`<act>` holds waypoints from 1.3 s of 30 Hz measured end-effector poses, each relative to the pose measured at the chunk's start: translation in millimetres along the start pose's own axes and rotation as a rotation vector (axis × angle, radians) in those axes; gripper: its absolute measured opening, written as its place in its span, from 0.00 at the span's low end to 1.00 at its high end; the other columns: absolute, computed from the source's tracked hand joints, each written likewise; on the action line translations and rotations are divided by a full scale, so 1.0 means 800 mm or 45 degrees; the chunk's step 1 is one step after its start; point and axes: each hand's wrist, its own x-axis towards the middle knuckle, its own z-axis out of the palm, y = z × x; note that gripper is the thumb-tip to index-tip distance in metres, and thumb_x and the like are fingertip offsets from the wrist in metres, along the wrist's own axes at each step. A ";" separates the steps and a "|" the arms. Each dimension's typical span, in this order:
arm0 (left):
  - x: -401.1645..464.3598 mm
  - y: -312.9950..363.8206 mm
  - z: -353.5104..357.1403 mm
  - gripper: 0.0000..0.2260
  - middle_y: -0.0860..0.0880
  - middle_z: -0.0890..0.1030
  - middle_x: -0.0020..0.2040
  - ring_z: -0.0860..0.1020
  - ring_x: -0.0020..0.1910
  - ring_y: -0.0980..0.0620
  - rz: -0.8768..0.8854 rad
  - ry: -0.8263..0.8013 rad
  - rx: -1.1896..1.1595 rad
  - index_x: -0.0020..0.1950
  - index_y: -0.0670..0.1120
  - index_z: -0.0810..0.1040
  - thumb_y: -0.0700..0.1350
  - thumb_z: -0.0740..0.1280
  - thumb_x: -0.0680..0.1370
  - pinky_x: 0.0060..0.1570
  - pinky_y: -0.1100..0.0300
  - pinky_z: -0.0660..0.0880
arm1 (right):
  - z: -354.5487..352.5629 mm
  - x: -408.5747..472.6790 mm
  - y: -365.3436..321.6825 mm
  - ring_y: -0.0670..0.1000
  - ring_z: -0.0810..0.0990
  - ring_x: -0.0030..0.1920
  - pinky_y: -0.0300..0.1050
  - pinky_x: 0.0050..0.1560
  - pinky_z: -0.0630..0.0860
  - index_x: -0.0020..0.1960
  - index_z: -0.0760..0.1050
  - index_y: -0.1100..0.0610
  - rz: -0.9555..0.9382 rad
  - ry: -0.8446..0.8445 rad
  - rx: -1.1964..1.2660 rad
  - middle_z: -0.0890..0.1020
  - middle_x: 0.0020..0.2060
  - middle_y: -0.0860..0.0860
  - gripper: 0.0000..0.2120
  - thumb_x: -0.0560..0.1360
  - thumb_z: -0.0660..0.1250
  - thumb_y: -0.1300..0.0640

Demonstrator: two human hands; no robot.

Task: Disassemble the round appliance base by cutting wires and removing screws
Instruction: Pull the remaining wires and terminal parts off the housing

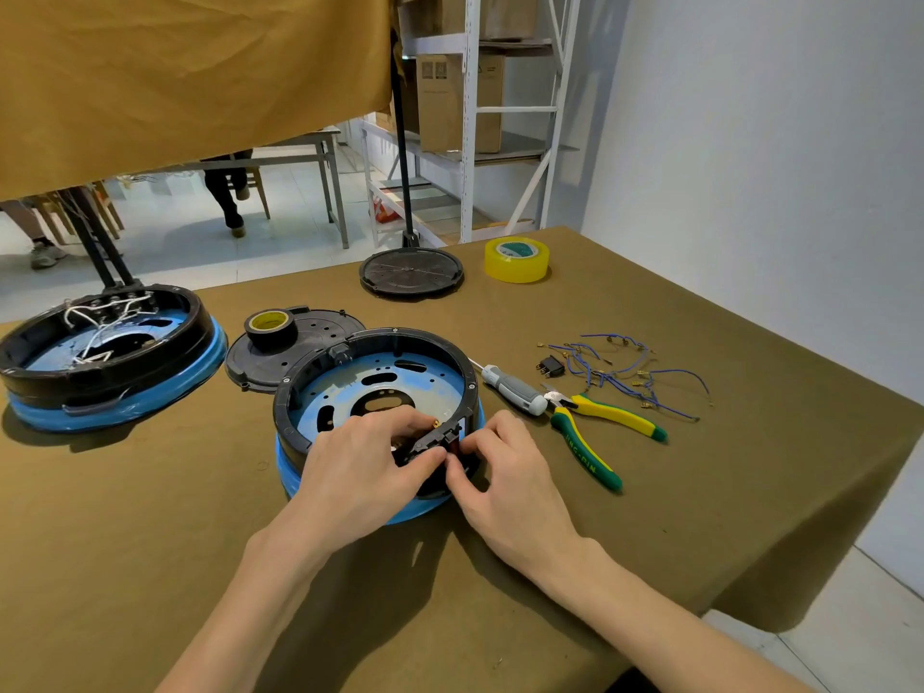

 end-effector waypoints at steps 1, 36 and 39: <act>0.000 0.000 0.001 0.16 0.65 0.84 0.52 0.80 0.53 0.62 0.009 0.004 0.010 0.63 0.61 0.80 0.63 0.66 0.78 0.50 0.55 0.81 | -0.001 0.000 -0.002 0.42 0.71 0.45 0.30 0.42 0.69 0.50 0.79 0.55 -0.012 -0.021 -0.019 0.70 0.45 0.43 0.07 0.80 0.68 0.51; 0.000 -0.005 0.003 0.16 0.70 0.78 0.46 0.78 0.50 0.65 0.070 0.063 -0.005 0.60 0.61 0.82 0.62 0.67 0.76 0.45 0.67 0.73 | -0.006 0.008 0.017 0.44 0.75 0.39 0.37 0.38 0.72 0.52 0.75 0.52 -0.143 -0.205 -0.012 0.76 0.42 0.43 0.11 0.82 0.61 0.46; 0.001 -0.008 0.003 0.14 0.71 0.77 0.46 0.77 0.49 0.69 0.081 0.058 -0.013 0.61 0.61 0.82 0.62 0.69 0.77 0.45 0.70 0.71 | -0.009 0.010 0.015 0.38 0.74 0.38 0.31 0.37 0.69 0.54 0.76 0.49 -0.104 -0.237 -0.067 0.73 0.37 0.38 0.10 0.82 0.63 0.44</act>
